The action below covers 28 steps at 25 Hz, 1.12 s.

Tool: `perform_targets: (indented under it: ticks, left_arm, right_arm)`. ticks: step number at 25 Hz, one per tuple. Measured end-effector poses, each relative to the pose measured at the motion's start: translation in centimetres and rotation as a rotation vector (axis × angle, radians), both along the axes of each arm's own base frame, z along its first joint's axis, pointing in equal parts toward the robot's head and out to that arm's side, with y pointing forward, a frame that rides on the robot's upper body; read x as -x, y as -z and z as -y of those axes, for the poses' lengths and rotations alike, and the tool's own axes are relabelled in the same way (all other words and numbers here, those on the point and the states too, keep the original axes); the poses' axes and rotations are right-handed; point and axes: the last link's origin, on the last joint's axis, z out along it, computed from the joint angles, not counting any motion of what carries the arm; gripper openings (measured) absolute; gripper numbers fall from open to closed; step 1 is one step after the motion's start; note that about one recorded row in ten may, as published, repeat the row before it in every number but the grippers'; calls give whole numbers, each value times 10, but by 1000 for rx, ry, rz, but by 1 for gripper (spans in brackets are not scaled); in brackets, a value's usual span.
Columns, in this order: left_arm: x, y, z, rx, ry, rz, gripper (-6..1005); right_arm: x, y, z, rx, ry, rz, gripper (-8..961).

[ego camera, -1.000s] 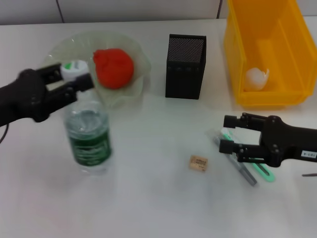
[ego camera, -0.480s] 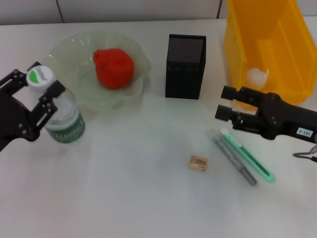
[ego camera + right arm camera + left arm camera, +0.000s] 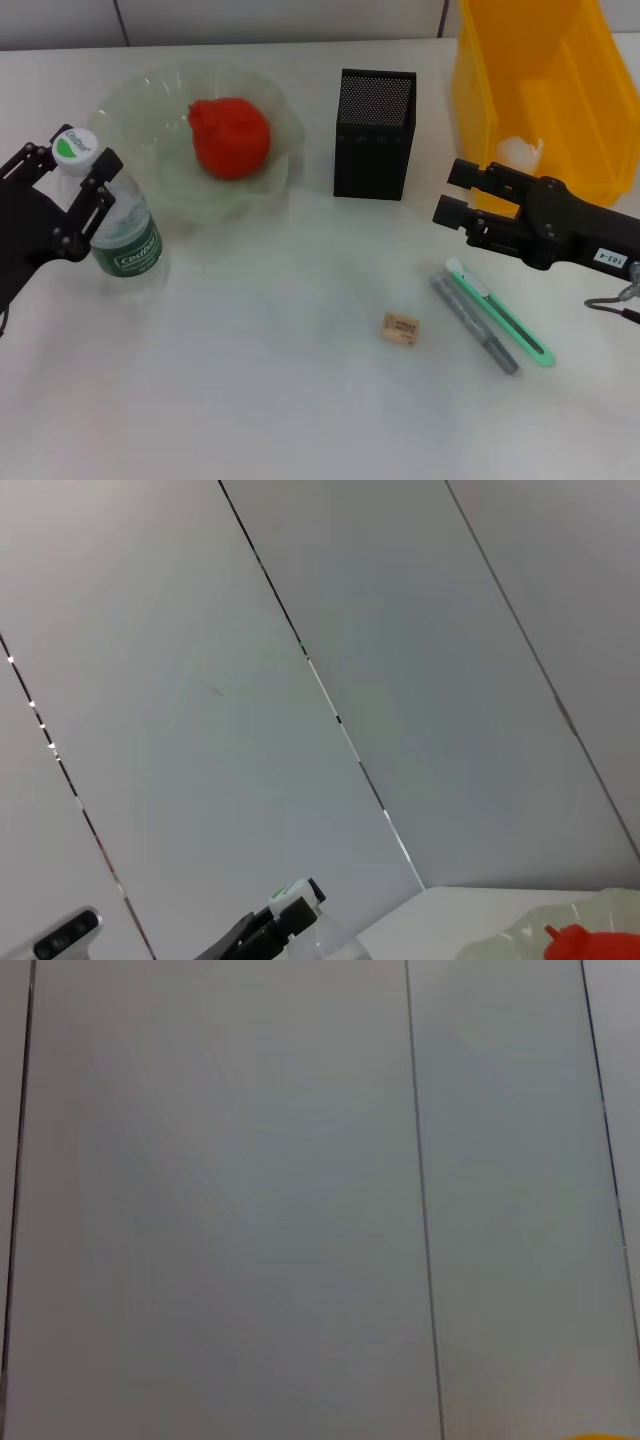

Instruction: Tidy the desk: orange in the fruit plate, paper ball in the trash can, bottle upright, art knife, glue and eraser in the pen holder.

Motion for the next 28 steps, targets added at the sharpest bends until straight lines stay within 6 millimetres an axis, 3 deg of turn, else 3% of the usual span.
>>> perform_targets:
  ticks: [9, 13, 14, 16, 18, 19, 21, 23, 24, 25, 28]
  left_arm:
    - [1, 2, 3, -2, -17, 14, 496]
    - [0, -1, 8, -11, -1, 34, 682]
    - [-1, -10, 17, -36, 32, 76, 729]
    - [-3, -16, 21, -48, 56, 106, 757]
    - [-5, -36, 32, -43, 111, 188, 784]
    - [-4, -51, 36, 12, 143, 232, 798]
    - [-3, -61, 37, 69, 156, 235, 798]
    - [-2, -72, 37, 212, 177, 191, 798]
    - [-2, -73, 38, 350, 201, 128, 798]
    - [-2, -73, 38, 350, 201, 128, 798]
    - [-5, -66, 42, 488, 238, 61, 798]
  right_arm:
    - [-1, 2, 0, -6, 3, 5, 774]
    - [-1, 2, 0, -6, 3, 4, 774]
    - [0, 1, 0, -7, 1, -2, 774]
    - [0, 0, 0, -11, 1, -5, 774]
    - [0, -1, 0, -21, 2, -10, 774]
    - [1, -7, -3, -29, -7, -14, 774]
    - [3, -11, -4, -28, -14, -16, 773]
    - [8, -27, -12, -14, -34, -7, 773]
    - [17, -47, -20, 10, -46, 26, 773]
    - [17, -47, -20, 10, -46, 26, 773]
    - [40, -72, -30, 97, -57, 133, 773]
